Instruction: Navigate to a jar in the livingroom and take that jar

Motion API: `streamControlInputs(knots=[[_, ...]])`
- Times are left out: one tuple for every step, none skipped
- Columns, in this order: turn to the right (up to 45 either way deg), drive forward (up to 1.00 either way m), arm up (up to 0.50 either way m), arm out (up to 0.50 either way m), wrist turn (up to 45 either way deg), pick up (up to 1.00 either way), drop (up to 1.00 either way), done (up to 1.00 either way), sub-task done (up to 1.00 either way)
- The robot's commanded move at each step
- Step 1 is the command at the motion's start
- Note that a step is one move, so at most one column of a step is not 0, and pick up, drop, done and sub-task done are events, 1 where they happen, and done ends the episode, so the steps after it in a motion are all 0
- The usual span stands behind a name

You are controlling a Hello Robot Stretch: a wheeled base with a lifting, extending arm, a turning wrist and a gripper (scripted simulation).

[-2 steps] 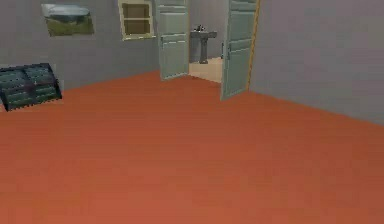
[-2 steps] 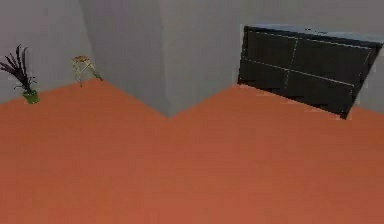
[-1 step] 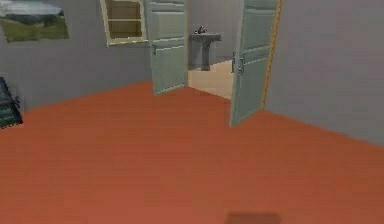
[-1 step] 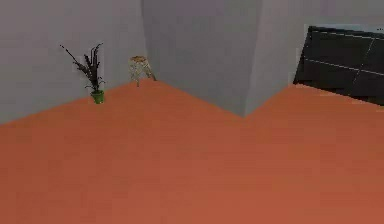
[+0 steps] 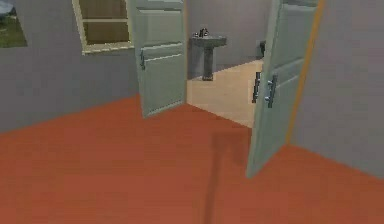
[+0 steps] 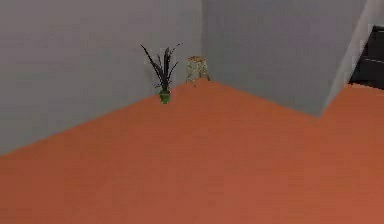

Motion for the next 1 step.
streamControlInputs(knots=[[0.0,1.00,0.00,0.00,0.0,0.00,0.00,0.00,0.00]])
